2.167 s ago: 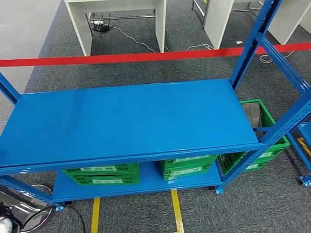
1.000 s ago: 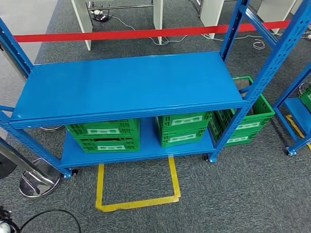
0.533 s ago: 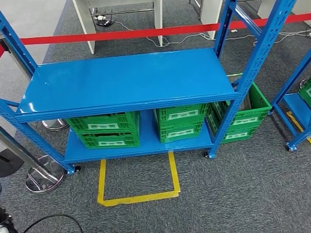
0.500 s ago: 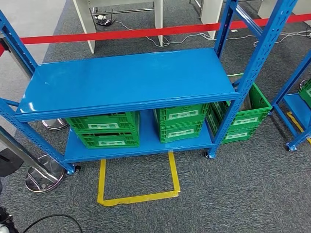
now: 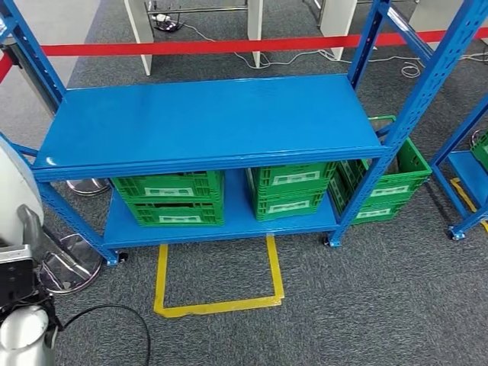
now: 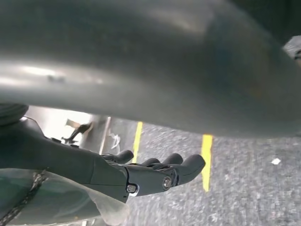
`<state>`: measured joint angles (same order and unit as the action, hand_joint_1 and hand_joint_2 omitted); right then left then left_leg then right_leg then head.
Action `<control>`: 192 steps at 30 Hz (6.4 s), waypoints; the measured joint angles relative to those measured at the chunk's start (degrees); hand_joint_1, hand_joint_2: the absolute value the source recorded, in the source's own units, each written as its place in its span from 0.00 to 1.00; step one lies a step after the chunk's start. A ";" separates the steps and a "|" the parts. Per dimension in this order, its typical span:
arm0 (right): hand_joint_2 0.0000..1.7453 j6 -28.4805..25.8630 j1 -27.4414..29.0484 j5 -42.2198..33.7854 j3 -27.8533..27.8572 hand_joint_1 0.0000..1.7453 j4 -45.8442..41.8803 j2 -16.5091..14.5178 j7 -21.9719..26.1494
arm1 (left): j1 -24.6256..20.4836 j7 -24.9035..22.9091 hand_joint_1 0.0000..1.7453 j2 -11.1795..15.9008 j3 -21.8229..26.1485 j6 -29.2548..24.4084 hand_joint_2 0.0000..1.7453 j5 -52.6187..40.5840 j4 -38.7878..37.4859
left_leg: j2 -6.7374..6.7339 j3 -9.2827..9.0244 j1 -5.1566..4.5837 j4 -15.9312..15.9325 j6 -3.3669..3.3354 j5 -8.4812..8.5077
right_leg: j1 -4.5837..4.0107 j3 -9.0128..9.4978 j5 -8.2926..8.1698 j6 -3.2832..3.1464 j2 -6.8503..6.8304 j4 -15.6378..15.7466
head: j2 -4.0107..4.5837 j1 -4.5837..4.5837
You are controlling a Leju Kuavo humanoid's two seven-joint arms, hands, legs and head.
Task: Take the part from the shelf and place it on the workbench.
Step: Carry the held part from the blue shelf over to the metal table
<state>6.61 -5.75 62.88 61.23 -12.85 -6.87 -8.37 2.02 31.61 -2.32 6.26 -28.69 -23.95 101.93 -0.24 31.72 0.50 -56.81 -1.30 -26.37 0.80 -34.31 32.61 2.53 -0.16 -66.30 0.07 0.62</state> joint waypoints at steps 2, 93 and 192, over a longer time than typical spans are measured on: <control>0.00 0.51 -0.14 0.11 -0.38 0.00 0.01 0.23 -0.01 | -1.27 -0.16 1.00 0.02 -0.85 -0.01 1.00 -0.21 -1.24 | 0.02 0.30 -0.22 -0.54 0.56 -0.16 | 0.05 2.75 -2.97 -0.21 -0.05 6.75 | 0.00 -0.03; 0.00 -11.91 -1.16 -14.41 9.87 0.00 -0.07 1.70 0.55 | 13.64 5.70 1.00 -0.66 8.70 12.59 1.00 5.28 10.98 | -3.31 -1.50 -0.17 -0.01 0.01 -1.71 | -0.37 -0.94 -3.12 -0.21 -1.61 3.17 | 0.00 -0.07; 0.00 -6.68 -1.49 -13.05 8.95 0.00 -0.08 0.14 0.50 | 18.61 8.55 1.00 -7.08 12.87 24.02 1.00 14.26 17.82 | -4.61 -1.75 -0.12 -1.58 1.86 -3.63 | -0.58 2.63 -4.29 -2.07 -1.36 9.10 | 0.00 -0.02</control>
<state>-0.08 -7.24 49.82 70.18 -12.93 -6.73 -7.87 20.63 40.16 -9.40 19.12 -4.67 -9.70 119.75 -4.85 29.97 0.39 -58.40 0.55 -30.00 0.22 -31.68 28.32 0.46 -1.52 -57.20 0.07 0.61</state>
